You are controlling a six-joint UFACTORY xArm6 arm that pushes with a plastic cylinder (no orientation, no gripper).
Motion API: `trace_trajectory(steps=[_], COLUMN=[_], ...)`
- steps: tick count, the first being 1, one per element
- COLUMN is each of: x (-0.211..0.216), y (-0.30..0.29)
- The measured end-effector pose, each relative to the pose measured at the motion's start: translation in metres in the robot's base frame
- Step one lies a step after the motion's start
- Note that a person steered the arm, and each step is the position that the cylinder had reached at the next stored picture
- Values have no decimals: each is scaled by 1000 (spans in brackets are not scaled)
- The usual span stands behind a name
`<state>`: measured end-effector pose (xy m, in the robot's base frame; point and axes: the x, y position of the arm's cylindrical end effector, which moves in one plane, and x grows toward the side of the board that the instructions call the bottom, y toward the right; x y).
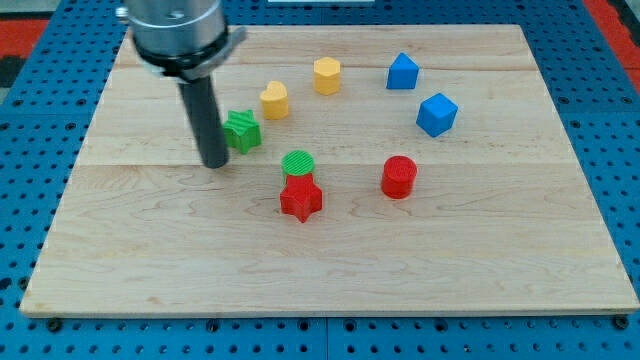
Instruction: Push the red star closer to the red circle
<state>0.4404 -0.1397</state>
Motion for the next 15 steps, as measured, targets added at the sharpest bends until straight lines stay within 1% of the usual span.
trace_trajectory(steps=[1,2,3,4,5,6,8,11,12,14,15], x=[-30,-54,-46,-43,-24,13,16,16,47,71,71], y=[-28,8,68,57,40,29,28,2,36,131,154])
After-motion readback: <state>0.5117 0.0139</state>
